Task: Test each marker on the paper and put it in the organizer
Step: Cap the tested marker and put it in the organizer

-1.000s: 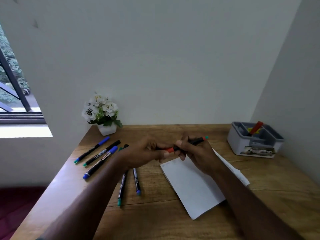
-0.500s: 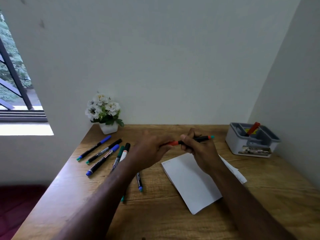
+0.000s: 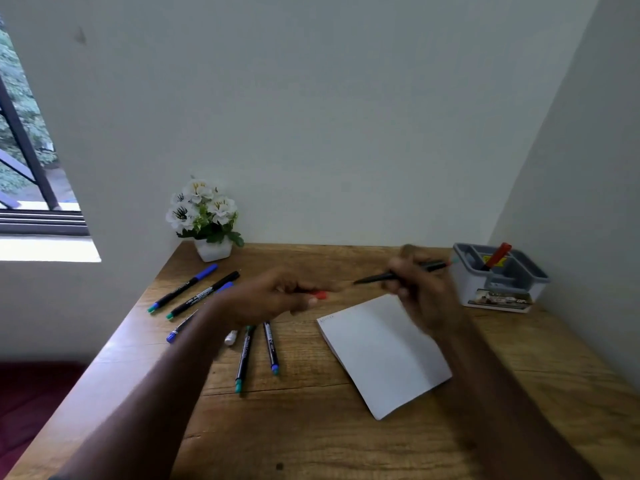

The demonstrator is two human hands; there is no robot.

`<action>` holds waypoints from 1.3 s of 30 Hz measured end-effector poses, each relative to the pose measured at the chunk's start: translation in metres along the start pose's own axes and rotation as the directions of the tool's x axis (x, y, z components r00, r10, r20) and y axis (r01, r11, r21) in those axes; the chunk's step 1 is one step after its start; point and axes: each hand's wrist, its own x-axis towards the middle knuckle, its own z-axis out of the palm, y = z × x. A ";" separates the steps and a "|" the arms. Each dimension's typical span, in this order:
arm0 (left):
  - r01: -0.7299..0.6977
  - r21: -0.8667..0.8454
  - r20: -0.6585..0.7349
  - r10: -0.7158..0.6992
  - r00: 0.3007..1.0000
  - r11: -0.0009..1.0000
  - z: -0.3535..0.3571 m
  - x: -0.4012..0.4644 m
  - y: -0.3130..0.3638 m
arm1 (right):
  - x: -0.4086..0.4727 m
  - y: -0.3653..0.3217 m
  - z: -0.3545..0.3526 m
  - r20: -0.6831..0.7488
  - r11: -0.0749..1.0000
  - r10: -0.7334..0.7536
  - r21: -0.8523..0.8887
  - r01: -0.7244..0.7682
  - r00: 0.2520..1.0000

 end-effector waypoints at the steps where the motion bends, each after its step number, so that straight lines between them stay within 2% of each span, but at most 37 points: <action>1: 0.037 -0.032 -0.046 -0.038 0.998 0.999 -0.005 -0.004 -0.007 | 0.001 -0.005 -0.009 -0.022 1.000 -0.026 0.016 0.026 0.999; 4: 0.081 -0.013 -0.136 -0.082 0.987 0.997 0.002 -0.001 -0.014 | -0.001 -0.003 -0.017 -0.022 0.999 -0.045 -0.026 0.044 0.999; 6: 0.159 0.141 -0.191 -0.131 0.973 0.977 0.017 0.008 -0.015 | -0.003 0.008 -0.014 -0.016 0.995 0.000 -0.103 -0.001 1.000; 8: 0.181 0.313 -0.249 -0.103 0.963 0.932 0.028 0.017 -0.023 | -0.005 0.019 -0.013 -0.021 0.986 0.038 -0.161 -0.041 0.999; 10: 0.186 0.393 -0.291 -0.070 0.954 0.901 0.034 0.021 -0.028 | -0.008 0.026 -0.014 -0.057 0.972 0.087 -0.215 -0.097 0.995; 12: 0.210 0.420 -0.325 -0.070 0.943 0.883 0.038 0.024 -0.032 | -0.013 0.031 -0.012 -0.071 0.906 0.096 -0.407 -0.117 0.993; 14: 0.228 0.459 -0.331 -0.072 0.941 0.859 0.042 0.027 -0.038 | -0.015 0.038 -0.007 -0.066 0.763 0.111 -0.634 -0.127 0.992; 15: 0.241 0.480 -0.330 -0.081 0.941 0.844 0.044 0.028 -0.041 | -0.015 0.041 -0.004 -0.081 0.715 0.112 -0.686 -0.137 0.990; 19: 0.296 0.471 -0.374 -0.116 0.920 0.831 0.048 0.032 -0.047 | -0.012 0.049 0.000 -0.101 0.686 0.111 -0.712 -0.150 0.989; 26: 0.287 0.418 -0.371 -0.126 0.920 0.862 0.045 0.030 -0.048 | -0.020 0.041 -0.001 0.032 0.772 0.203 -0.620 -0.139 0.979; 33: 0.292 0.379 -0.349 -0.156 0.924 0.878 0.044 0.030 -0.047 | -0.006 0.044 0.004 0.023 0.645 0.150 -0.760 -0.080 0.988; 36: 0.322 0.393 -0.358 -0.179 0.916 0.862 0.045 0.033 -0.050 | -0.007 0.052 0.010 -0.070 0.620 0.166 -0.768 -0.159 0.984; 39: 0.337 0.391 -0.366 -0.192 0.911 0.857 0.044 0.034 -0.051 | -0.011 0.058 0.009 -0.080 0.613 0.181 -0.770 -0.176 0.980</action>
